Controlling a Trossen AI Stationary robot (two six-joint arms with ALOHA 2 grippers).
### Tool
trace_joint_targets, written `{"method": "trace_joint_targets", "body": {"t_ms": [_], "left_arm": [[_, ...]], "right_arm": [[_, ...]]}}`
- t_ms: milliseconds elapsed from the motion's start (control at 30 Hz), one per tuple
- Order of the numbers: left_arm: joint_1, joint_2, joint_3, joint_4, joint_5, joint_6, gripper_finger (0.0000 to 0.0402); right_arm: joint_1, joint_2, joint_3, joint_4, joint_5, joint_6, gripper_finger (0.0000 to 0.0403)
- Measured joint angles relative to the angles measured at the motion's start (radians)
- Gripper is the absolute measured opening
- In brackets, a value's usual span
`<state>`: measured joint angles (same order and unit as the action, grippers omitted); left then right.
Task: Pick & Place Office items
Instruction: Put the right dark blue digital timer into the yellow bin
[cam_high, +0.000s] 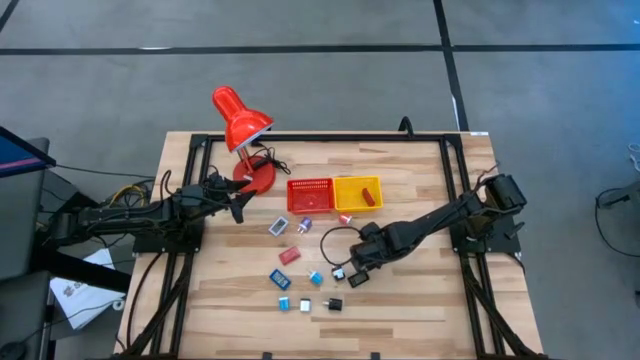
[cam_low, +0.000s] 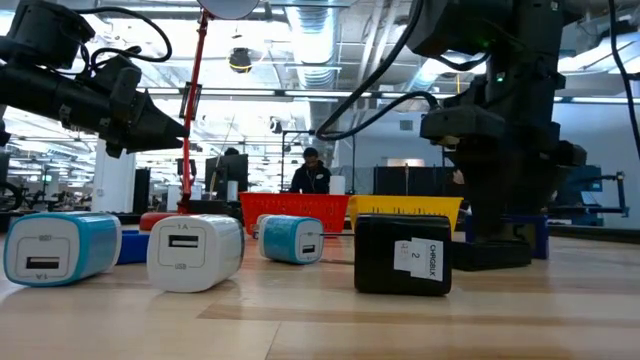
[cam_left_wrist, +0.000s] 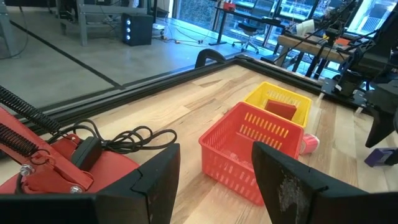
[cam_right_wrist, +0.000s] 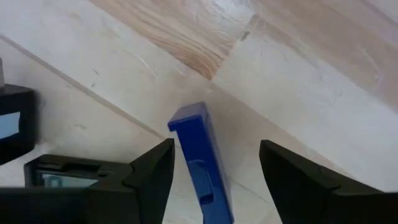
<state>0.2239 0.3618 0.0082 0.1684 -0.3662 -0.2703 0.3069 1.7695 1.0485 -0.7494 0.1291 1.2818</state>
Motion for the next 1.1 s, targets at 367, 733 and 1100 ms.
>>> {"method": "trace_joint_targets", "body": {"t_ms": [367,733,1100], "left_arm": [[0.0,0.0,0.0,0.0,0.0,0.0,0.0195],[0.0,0.0,0.0,0.0,0.0,0.0,0.0195],[0.0,0.0,0.0,0.012,0.0,0.0,0.0195]], "right_arm": [[-0.016,0.0,0.002,0.002,-0.079,-0.026,0.0111],[-0.077,-0.215,0.002,-0.003,0.008,-0.062,0.0044],[-0.368,-0.442,0.079,-0.005,0.101,-0.861,0.0044]]}}
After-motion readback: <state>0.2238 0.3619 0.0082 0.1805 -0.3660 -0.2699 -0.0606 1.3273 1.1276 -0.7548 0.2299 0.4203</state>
